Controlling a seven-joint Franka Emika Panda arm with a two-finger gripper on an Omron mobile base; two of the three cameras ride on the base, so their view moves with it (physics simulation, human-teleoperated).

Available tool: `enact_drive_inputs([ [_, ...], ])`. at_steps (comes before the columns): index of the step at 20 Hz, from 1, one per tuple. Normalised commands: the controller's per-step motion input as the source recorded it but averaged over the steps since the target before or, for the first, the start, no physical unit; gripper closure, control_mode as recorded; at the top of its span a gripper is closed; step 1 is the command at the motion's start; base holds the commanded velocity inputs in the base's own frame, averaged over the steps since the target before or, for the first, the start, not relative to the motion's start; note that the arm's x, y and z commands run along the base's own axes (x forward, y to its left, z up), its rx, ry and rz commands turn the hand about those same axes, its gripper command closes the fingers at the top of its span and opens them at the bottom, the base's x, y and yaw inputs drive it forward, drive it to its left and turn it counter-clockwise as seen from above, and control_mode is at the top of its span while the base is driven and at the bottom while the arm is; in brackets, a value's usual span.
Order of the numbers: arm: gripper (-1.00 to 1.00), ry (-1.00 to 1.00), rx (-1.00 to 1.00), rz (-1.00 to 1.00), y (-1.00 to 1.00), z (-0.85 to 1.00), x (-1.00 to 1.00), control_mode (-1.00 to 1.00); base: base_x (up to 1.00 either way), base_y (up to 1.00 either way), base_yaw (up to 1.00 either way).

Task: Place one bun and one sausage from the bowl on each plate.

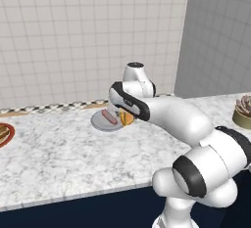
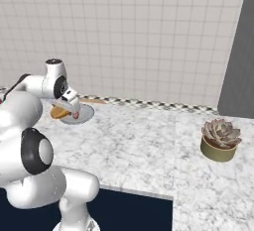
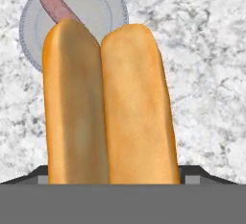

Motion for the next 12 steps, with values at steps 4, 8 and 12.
enact_drive_inputs([
  [4,1.00,0.18,-0.04,0.48,0.20,-0.33,0.95,-1.00,0.00,0.00,0.00],
  [8,1.00,0.02,-0.07,0.52,0.69,-0.48,0.56,-1.00,0.00,0.00,0.00],
  [12,1.00,-0.02,-0.21,0.38,0.74,-0.73,0.28,-1.00,0.00,0.00,0.00],
])
